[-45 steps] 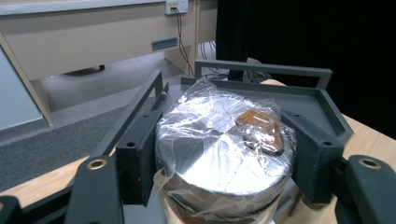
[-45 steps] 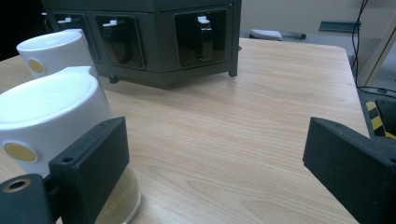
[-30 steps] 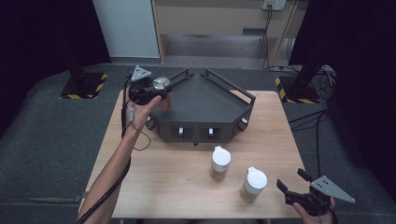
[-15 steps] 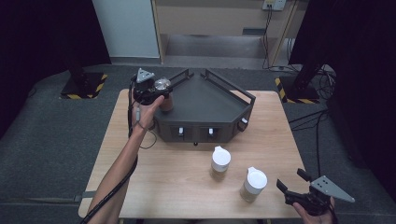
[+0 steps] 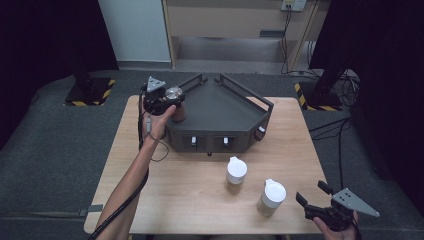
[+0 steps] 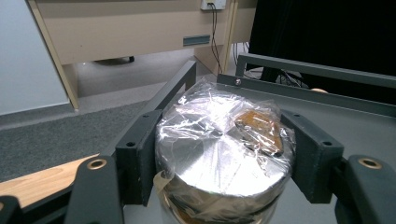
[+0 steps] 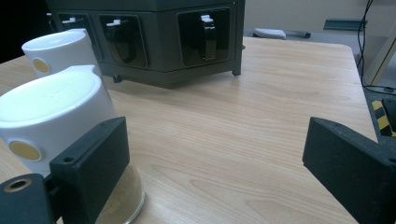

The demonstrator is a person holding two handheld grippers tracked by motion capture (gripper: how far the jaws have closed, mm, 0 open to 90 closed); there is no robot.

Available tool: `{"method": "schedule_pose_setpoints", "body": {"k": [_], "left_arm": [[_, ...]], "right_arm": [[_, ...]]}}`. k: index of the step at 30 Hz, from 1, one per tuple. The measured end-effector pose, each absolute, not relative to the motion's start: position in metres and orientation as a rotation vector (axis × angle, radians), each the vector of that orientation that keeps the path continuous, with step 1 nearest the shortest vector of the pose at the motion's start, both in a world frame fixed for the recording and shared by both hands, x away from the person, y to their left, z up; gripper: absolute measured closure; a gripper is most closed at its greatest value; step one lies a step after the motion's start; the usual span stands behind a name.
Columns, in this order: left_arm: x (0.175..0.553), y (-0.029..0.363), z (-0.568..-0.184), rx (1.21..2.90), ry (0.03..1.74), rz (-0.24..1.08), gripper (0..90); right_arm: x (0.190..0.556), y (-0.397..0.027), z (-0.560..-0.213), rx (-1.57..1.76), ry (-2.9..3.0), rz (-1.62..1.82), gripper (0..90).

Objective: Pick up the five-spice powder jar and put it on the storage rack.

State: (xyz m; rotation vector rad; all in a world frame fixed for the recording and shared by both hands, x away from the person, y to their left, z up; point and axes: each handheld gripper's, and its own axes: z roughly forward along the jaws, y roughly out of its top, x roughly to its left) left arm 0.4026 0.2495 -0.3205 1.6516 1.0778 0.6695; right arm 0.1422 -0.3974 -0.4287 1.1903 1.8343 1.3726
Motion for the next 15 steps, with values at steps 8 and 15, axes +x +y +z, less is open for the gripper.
{"method": "schedule_pose_setpoints", "body": {"k": [8, 15], "left_arm": [[0.4020, 0.2508, -0.3284, 1.630, 1.078, 0.669, 33.5], [0.4026, 0.2503, -0.3289, 1.616, 1.082, 0.665, 26.6]], "right_arm": [[0.1422, -0.3975, -0.4289, 1.190, 1.834, 1.373, 7.2], [0.1421, -0.3975, -0.4287, 1.189, 1.835, 1.374, 7.2]]}}
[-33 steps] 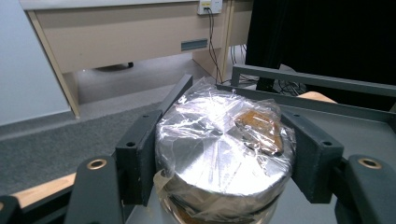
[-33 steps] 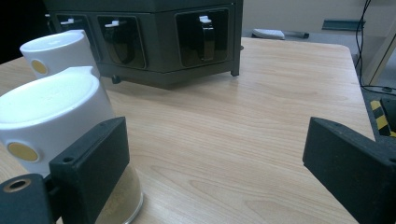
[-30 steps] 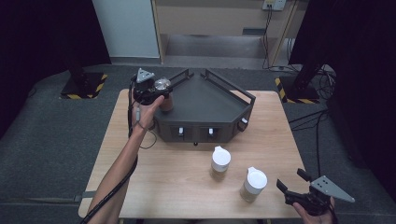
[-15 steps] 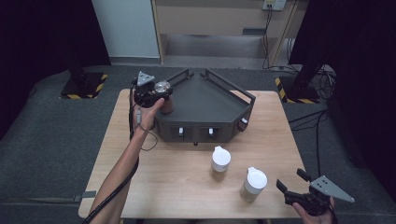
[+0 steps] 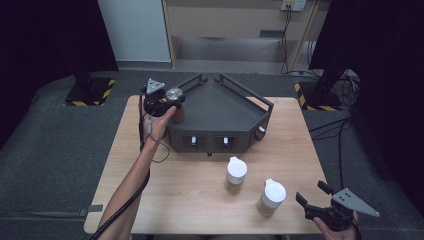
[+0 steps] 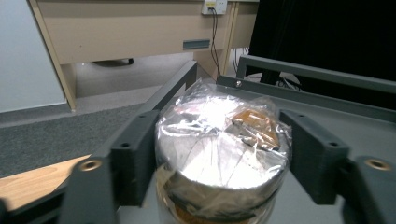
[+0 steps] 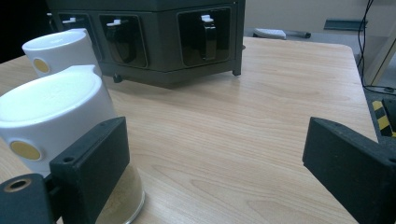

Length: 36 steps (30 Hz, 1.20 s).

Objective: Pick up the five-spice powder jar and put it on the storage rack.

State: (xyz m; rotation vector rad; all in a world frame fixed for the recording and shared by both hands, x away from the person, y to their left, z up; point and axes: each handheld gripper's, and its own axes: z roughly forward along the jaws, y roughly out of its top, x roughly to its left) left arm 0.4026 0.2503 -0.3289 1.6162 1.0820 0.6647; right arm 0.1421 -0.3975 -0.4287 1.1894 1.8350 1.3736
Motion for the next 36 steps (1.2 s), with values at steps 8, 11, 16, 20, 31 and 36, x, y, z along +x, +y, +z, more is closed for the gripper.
{"method": "schedule_pose_setpoints", "body": {"k": [8, 11, 16, 20, 31, 36], "left_arm": [[0.397, 0.255, -0.319, 1.588, 1.065, 0.693, 8.2], [0.392, 0.257, -0.315, 1.585, 1.044, 0.701, 6.2], [0.385, 0.263, -0.305, 1.576, 1.020, 0.698, 3.6], [0.375, 0.268, -0.297, 1.579, 0.981, 0.685, 3.3], [0.342, 0.275, -0.286, 1.626, 0.852, 0.613, 3.4], [0.329, 0.278, -0.286, 1.635, 0.824, 0.600, 3.5]], "right_arm": [[0.142, -0.398, -0.429, 1.188, 1.836, 1.374, 7.2], [0.142, -0.398, -0.429, 1.189, 1.834, 1.374, 7.1], [0.142, -0.397, -0.428, 1.188, 1.835, 1.372, 7.1], [0.142, -0.397, -0.428, 1.190, 1.834, 1.372, 7.1], [0.142, -0.397, -0.428, 1.183, 1.840, 1.372, 6.9], [0.142, -0.397, -0.428, 1.183, 1.839, 1.371, 6.9]]}}
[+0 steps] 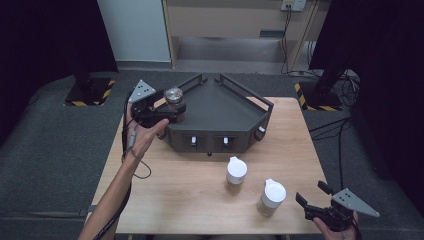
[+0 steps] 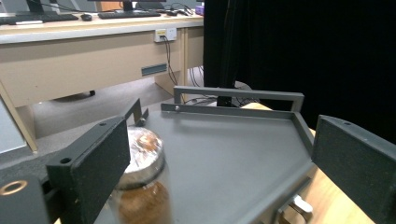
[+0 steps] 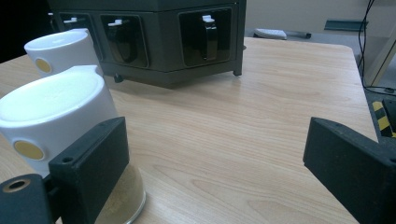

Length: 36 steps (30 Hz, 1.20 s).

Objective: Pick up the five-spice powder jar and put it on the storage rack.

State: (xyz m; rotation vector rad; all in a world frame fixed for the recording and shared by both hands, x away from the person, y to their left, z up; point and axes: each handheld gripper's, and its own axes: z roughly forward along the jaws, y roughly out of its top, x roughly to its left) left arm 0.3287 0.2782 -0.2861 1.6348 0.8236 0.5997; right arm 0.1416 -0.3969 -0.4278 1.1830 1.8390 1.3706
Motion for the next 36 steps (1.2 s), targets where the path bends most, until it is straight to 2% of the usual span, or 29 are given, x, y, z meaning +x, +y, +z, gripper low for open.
{"method": "schedule_pose_setpoints", "body": {"k": [22, 36], "left_arm": [[0.248, 0.317, -0.329, 1.619, 0.775, 0.578, 3.5], [0.218, 0.334, -0.375, 1.651, 0.751, 0.543, 3.0]], "right_arm": [[0.141, -0.396, -0.427, 1.183, 1.840, 1.365, 6.8], [0.141, -0.396, -0.427, 1.185, 1.839, 1.363, 6.8]]}}
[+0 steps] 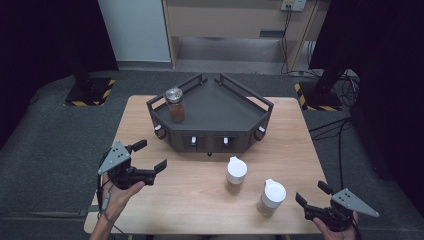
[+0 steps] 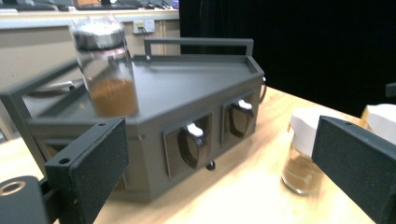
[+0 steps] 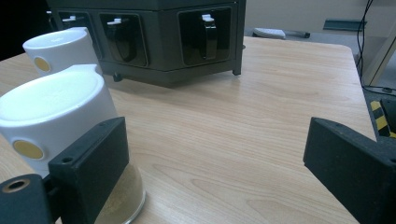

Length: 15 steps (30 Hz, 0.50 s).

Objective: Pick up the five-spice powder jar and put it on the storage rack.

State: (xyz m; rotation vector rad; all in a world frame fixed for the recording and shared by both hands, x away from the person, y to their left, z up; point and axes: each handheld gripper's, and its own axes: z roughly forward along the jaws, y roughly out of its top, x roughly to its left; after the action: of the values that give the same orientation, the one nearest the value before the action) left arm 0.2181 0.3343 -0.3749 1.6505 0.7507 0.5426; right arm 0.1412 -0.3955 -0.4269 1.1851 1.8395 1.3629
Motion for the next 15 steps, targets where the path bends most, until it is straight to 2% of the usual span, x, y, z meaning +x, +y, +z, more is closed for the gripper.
{"method": "schedule_pose_setpoints", "body": {"k": [9, 15], "left_arm": [[0.206, 0.342, -0.408, 1.650, 0.798, 0.499, 3.1], [0.197, 0.340, -0.426, 1.658, 0.828, 0.526, 3.2]], "right_arm": [[0.141, -0.395, -0.427, 1.185, 1.842, 1.361, 6.8], [0.142, -0.395, -0.427, 1.184, 1.844, 1.360, 6.8]]}}
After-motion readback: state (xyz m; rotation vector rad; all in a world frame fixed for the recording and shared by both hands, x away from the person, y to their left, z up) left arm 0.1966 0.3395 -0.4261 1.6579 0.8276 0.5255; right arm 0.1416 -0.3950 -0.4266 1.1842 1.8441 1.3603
